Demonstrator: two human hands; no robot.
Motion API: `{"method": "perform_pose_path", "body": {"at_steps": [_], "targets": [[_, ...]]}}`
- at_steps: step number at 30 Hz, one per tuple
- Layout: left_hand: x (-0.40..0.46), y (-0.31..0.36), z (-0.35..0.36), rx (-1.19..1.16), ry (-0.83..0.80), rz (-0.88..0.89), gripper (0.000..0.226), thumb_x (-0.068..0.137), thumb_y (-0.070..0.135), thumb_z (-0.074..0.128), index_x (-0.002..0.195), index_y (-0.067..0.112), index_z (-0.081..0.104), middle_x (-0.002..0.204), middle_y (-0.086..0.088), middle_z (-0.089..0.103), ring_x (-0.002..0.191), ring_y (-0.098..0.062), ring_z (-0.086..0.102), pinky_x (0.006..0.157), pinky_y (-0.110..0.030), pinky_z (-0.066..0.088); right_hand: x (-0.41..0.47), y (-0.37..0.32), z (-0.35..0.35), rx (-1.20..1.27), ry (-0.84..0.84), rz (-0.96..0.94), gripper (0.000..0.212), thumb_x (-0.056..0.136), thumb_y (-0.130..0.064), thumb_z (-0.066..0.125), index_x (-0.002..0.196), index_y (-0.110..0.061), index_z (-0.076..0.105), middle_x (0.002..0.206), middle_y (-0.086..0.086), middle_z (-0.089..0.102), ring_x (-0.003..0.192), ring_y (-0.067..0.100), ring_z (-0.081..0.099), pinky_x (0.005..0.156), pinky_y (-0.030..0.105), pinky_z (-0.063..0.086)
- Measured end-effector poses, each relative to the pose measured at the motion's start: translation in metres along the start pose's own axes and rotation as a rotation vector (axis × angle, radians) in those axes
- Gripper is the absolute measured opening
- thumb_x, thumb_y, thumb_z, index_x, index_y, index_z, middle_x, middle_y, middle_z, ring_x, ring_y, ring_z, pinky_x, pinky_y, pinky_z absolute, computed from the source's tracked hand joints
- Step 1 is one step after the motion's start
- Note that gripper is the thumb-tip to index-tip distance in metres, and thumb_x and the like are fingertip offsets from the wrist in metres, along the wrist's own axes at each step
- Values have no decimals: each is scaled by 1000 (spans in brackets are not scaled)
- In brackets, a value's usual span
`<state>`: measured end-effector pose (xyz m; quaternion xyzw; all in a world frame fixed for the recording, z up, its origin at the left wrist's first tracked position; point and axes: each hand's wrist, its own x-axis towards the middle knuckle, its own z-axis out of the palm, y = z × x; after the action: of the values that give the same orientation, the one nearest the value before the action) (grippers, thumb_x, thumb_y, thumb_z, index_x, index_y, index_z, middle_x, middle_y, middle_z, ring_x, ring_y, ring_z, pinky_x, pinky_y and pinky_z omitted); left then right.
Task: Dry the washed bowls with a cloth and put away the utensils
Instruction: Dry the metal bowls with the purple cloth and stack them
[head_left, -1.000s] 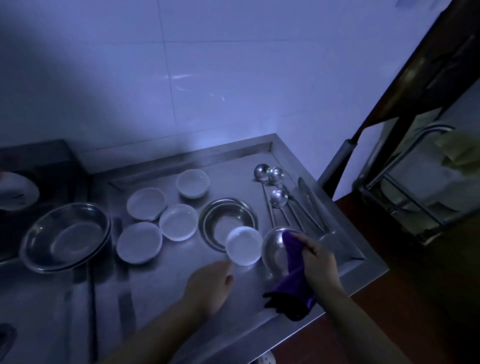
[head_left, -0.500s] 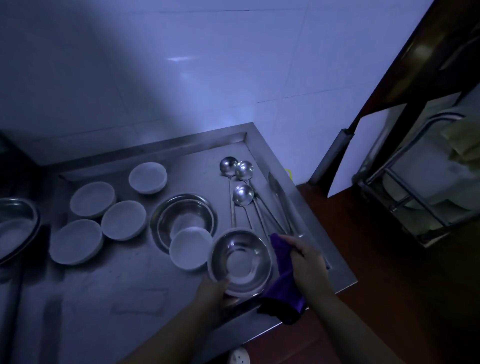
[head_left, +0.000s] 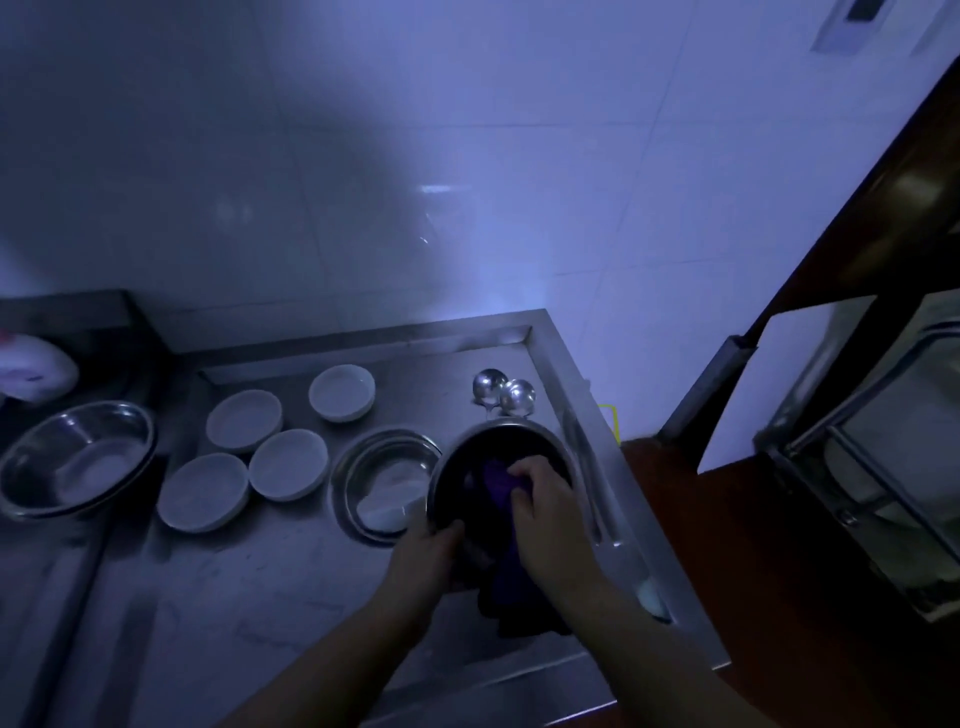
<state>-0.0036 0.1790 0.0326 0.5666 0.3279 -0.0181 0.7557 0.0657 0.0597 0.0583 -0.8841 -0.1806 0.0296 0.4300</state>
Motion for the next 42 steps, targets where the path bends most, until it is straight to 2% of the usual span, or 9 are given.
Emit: {"method": "perform_pose_path", "body": {"at_steps": [5,10,16,19,22,26,30,36,42], "targets": [[-1,32,-4,-75,123,94,22,98,24,45,116,14,55,104,-14,67,91,-28,67,64,-34,54,-7,-33,25,-122,-232,-351,27,91,-14,47,116,-11,60,108,4,63,96,14,56,88,29,44],[-7,51,-21,-20,180,147,20,98,18,45,114,18,57,101,-11,68,90,-28,66,70,-41,57,-17,-34,26,-373,-268,-660,74,68,-16,59,140,-4,43,134,10,55,112,22,58,91,30,49],[-18,78,-35,82,146,203,25,88,0,46,94,16,63,80,-15,70,64,-23,69,45,-27,53,24,-12,6,-628,-347,-966,60,60,-25,72,117,-9,67,121,10,65,103,20,66,82,28,53],[-19,103,-45,181,97,237,32,81,-5,51,91,23,63,69,-8,71,56,-21,69,45,-28,53,48,-6,-11,-704,-241,-1080,41,81,-22,56,119,-9,66,127,11,62,116,22,60,94,36,49],[-19,127,-53,244,35,259,35,81,0,54,96,31,60,77,-7,71,61,-25,71,50,-35,55,57,-18,-12,-725,-117,-1074,38,83,-20,63,119,-9,66,128,12,61,119,25,58,98,39,46],[-19,146,-57,196,50,299,35,83,2,48,94,32,59,88,-13,69,67,-29,70,51,-35,55,45,-55,14,-657,-52,-874,59,49,-18,89,105,-11,73,111,8,70,101,20,68,83,35,55],[-20,143,-57,123,70,281,34,89,0,43,99,31,56,90,-7,64,80,-27,64,52,-34,56,21,-88,55,-492,-26,-677,77,55,-15,84,127,-9,58,123,8,63,108,20,63,89,36,52],[-28,157,-102,271,14,255,25,83,-2,50,89,19,63,65,-10,71,56,-28,69,45,-32,53,27,-88,41,-555,-118,-1011,50,78,-16,66,126,-8,60,126,10,62,110,22,63,88,33,50],[-27,181,-135,266,53,233,17,81,-3,53,90,7,62,57,-9,70,50,-24,68,42,-27,51,49,-100,22,-727,127,-1299,16,84,-14,62,95,-13,74,98,6,73,86,19,70,73,29,54]]}}
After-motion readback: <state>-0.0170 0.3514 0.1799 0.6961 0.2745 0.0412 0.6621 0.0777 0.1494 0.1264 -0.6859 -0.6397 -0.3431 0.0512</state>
